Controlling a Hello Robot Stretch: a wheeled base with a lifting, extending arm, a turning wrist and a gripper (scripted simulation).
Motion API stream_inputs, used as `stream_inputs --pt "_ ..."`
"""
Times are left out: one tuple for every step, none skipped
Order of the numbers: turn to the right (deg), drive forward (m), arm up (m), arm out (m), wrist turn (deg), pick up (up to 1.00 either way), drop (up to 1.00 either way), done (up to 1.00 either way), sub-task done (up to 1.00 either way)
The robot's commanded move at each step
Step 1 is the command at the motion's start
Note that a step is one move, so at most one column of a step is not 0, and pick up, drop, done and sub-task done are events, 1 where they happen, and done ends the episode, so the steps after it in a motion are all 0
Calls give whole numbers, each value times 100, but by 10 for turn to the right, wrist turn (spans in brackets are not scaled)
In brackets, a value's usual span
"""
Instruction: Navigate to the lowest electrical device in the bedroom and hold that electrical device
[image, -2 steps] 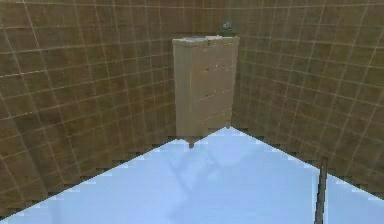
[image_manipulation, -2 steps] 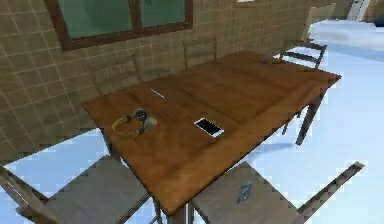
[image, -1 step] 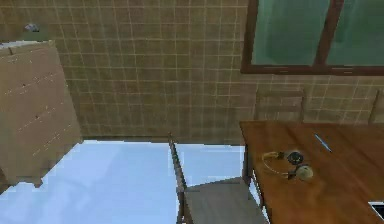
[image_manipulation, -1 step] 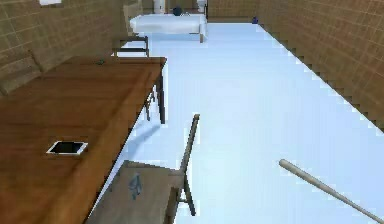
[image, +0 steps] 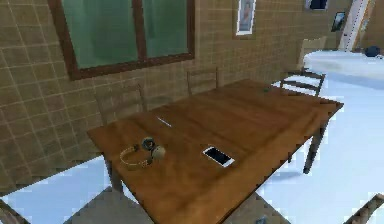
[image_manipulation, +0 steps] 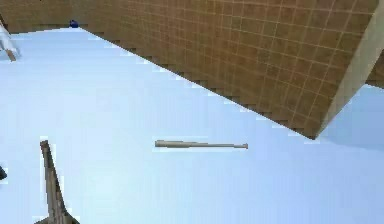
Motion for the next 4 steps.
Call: stream_inputs --pt "450 0 0 0 0 0 0 0 0" --pt "450 0 0 0 0 0 0 0 0" --pt "0 50 0 0 0 0 0 0 0" --pt "-450 0 0 0 0 0 0 0 0"
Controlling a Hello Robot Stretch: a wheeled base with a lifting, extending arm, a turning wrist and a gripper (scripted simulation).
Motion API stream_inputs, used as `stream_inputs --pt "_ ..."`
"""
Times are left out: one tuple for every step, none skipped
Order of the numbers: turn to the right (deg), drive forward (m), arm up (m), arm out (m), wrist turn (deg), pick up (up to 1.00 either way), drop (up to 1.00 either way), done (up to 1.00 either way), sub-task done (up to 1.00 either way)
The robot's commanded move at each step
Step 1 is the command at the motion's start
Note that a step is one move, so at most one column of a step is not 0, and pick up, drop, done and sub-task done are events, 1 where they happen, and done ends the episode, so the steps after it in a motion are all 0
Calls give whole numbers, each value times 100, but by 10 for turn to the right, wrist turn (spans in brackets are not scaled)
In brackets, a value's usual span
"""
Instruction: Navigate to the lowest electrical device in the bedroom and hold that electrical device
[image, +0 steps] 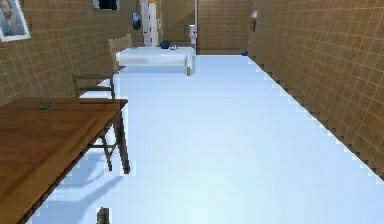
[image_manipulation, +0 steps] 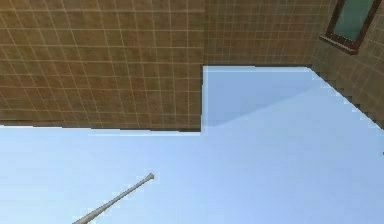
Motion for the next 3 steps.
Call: stream_inputs --pt "-30 0 0 0 0 0 0 0 0" --pt "0 100 0 0 0 0 0 0 0" --pt "-30 0 0 0 0 0 0 0 0"
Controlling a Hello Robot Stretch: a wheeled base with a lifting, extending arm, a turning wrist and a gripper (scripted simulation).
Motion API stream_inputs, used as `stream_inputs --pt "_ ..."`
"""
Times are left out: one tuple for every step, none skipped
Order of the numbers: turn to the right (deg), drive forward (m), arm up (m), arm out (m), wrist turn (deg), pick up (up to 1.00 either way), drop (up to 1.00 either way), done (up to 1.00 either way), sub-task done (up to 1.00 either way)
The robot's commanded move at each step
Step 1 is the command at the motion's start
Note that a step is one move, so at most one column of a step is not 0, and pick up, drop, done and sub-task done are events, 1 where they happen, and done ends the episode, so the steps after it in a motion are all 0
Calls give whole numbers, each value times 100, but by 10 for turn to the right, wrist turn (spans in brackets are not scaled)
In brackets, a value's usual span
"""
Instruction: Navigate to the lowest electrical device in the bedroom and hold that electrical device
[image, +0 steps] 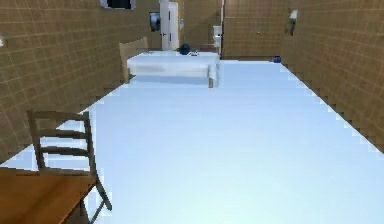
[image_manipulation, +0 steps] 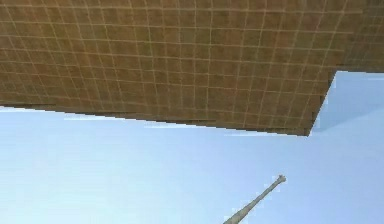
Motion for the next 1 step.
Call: stream_inputs --pt "180 0 0 0 0 0 0 0 0"
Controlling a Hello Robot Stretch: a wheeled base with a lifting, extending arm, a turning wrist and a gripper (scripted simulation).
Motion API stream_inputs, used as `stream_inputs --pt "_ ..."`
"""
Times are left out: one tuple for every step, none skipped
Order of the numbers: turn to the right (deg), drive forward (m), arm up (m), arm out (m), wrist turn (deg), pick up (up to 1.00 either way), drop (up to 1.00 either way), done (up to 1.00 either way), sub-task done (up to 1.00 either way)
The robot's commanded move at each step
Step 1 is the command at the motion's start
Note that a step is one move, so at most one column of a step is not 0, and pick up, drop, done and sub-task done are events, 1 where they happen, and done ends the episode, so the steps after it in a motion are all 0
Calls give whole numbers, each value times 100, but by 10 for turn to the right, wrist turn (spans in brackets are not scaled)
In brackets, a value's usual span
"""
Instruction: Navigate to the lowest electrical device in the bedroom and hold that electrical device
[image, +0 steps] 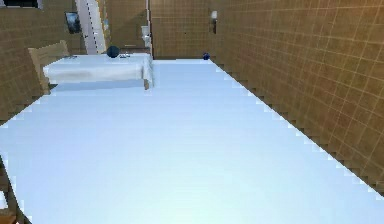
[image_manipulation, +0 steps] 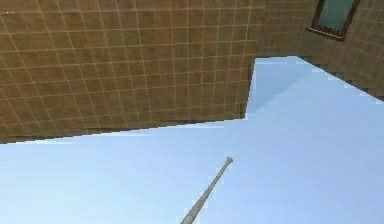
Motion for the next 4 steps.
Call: stream_inputs --pt "0 35 0 0 0 0 0 0 0" --pt "-60 0 0 0 0 0 0 0 0" --pt "-30 0 0 0 0 0 0 0 0" --pt "0 50 0 0 0 0 0 0 0"
